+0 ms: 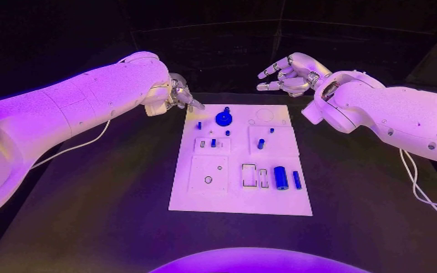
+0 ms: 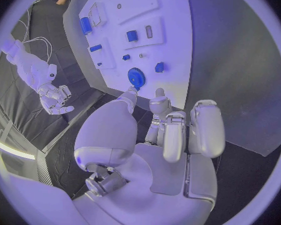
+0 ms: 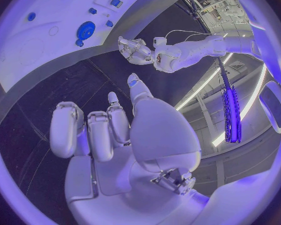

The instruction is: Assemble the parts on the task board

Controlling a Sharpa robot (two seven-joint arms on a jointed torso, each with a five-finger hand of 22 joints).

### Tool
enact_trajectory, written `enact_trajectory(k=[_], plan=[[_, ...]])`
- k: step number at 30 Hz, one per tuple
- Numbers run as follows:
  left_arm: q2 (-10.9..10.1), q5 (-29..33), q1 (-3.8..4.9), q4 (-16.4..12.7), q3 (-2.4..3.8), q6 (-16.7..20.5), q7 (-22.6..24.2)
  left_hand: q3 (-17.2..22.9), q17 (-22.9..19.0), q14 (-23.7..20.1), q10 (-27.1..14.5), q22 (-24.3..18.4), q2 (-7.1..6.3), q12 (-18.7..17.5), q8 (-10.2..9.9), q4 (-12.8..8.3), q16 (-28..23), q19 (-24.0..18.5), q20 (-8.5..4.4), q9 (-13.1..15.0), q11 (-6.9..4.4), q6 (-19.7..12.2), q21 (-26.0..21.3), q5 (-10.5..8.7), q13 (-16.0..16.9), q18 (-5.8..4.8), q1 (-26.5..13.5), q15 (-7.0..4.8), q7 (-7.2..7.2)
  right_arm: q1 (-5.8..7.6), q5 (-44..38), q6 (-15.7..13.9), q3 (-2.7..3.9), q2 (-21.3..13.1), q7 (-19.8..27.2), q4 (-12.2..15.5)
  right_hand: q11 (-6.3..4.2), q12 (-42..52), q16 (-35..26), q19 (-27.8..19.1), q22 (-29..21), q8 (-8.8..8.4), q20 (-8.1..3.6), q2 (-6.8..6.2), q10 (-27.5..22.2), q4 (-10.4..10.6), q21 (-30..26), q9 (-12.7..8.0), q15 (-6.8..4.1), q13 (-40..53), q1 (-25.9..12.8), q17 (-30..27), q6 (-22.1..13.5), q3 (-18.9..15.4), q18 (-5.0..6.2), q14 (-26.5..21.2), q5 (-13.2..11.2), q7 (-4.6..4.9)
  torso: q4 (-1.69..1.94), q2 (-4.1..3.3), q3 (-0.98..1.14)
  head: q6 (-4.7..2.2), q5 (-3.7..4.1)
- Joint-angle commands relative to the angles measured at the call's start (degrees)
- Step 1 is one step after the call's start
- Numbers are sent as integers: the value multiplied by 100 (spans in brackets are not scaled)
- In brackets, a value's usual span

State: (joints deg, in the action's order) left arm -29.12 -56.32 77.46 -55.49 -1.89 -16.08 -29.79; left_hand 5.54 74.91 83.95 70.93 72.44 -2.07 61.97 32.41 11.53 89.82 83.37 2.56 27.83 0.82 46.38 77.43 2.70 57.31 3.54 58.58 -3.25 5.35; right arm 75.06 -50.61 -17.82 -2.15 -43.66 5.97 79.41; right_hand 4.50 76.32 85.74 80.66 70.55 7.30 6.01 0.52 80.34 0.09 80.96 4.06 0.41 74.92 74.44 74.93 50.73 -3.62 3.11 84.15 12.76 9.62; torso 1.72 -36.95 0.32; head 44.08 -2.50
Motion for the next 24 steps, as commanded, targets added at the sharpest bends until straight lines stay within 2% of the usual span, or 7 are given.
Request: enact_trajectory(k=[1, 9, 14, 24], plan=[[107, -119, -29, 223, -16, -345, 138, -48, 1509, 605, 5, 22, 15, 43, -25, -1, 18, 3, 45, -17, 12, 48, 24, 10, 15, 28, 47, 30, 0, 12, -8, 44, 3, 15, 40, 1, -5, -20, -29, -50, -7, 27, 8, 50, -27, -5, -25, -10, -41, 220, -34, 538, 10, -29, 92, 370, 8, -10, -2, 0, -5, 11, -3], [337, -274, -110, 554, -34, -387, 251, -159, 1509, 605, 39, 68, 72, 94, -41, 57, 18, 25, 52, -78, 7, 107, 54, 9, 43, 21, 45, 28, -6, 12, -20, 46, 3, 44, 46, -16, -5, -23, -29, -49, -6, 27, 8, 52, -29, -5, -25, -10, -41, 217, -33, 540, 10, -29, 92, 371, 9, -10, 3, -5, -4, 9, -9], [499, -328, -166, 754, -36, -407, 310, -198, 1509, 605, 55, 97, 91, 118, -42, 74, 18, 37, 52, -98, 4, 132, 74, 9, 61, 15, 49, 26, -11, 11, -26, 54, 3, 73, 52, -30, -5, -23, -29, -49, -7, 27, 8, 53, -29, -6, -25, -10, -41, 217, -32, 540, 9, -29, 92, 371, 9, -10, 4, 5, 0, 31, -24], [645, -409, -217, 912, -36, -474, 317, -285, 1509, 605, 90, 143, 142, 167, -32, 93, 18, 55, 48, -142, -11, 220, 104, 9, 93, 7, 100, 17, -31, 10, -66, 69, 3, 99, 58, -43, -6, -24, -31, -49, -12, 30, 7, 88, -30, -20, -31, -11, -43, 216, 0, 540, 3, -31, 93, 372, 53, -10, -1, 6, 4, 28, -22]])
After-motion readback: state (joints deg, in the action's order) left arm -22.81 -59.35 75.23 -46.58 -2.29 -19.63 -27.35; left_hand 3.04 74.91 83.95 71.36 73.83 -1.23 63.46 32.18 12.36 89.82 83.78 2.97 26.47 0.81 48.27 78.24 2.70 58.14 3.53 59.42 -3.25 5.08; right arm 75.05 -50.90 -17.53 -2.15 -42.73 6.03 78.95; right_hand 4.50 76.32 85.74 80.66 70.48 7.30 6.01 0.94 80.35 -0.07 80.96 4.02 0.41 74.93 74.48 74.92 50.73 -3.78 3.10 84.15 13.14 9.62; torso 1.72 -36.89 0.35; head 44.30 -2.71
